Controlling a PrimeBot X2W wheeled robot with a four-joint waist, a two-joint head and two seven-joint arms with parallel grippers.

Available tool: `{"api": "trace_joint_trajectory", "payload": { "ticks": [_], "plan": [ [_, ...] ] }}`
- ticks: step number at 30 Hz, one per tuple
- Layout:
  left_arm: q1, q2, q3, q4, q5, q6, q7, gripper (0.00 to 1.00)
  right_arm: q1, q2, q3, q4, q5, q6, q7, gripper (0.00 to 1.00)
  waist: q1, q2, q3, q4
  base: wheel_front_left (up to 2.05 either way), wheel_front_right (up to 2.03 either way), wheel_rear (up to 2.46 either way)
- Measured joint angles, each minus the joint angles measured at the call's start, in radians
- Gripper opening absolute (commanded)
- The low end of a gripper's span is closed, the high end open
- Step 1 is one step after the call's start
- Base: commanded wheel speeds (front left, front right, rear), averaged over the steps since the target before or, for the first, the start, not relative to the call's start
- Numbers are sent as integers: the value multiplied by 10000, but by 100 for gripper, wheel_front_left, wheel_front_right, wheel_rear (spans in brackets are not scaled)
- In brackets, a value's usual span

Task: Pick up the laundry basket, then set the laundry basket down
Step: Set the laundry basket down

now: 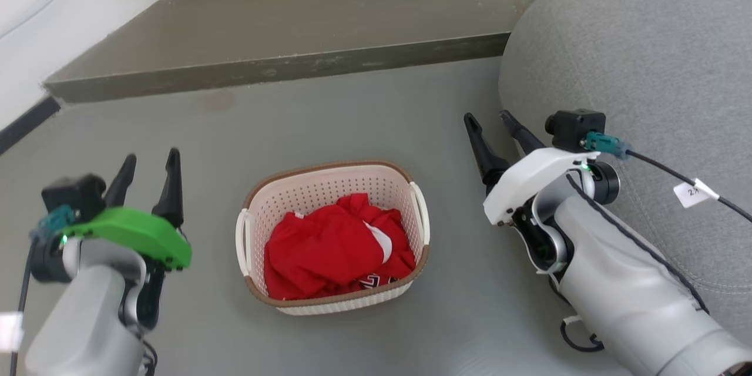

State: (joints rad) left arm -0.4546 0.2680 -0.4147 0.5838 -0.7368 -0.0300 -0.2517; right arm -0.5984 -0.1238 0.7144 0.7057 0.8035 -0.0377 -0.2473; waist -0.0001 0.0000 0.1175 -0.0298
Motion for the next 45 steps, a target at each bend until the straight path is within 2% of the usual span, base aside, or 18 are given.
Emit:
{"api": "trace_joint_trajectory", "payload": {
  "ticks": [8, 17, 23, 33, 45],
  "plan": [
    [1187, -84, 953, -1344, 838, 401, -2, 100, 1006, -59, -836, -1162, -951, -251, -2, 100, 0, 0, -234, -82, 0, 0, 0],
    [2283, -449, 1720, -2456, 1590, 520, -2, 100, 2352, -56, -1501, -2079, -1816, -343, -2, 100, 0, 0, -437, -50, 0, 0, 0],
    [3007, -855, 2096, -2941, 1866, 520, -2, 100, 2805, -12, -1987, -2907, -2435, -362, -19, 100, 0, 0, -579, -44, 0, 0, 0],
    [3602, -1206, 2667, -3666, 2288, 510, -2, 100, 3685, 35, -2458, -3411, -2997, -437, -46, 100, 0, 0, -613, -65, 0, 0, 0],
    [3952, -1538, 3068, -4036, 2757, 153, -2, 100, 4150, 240, -2857, -3904, -3538, -376, -46, 100, 0, 0, -511, -104, 0, 0, 0]
  ]
}}
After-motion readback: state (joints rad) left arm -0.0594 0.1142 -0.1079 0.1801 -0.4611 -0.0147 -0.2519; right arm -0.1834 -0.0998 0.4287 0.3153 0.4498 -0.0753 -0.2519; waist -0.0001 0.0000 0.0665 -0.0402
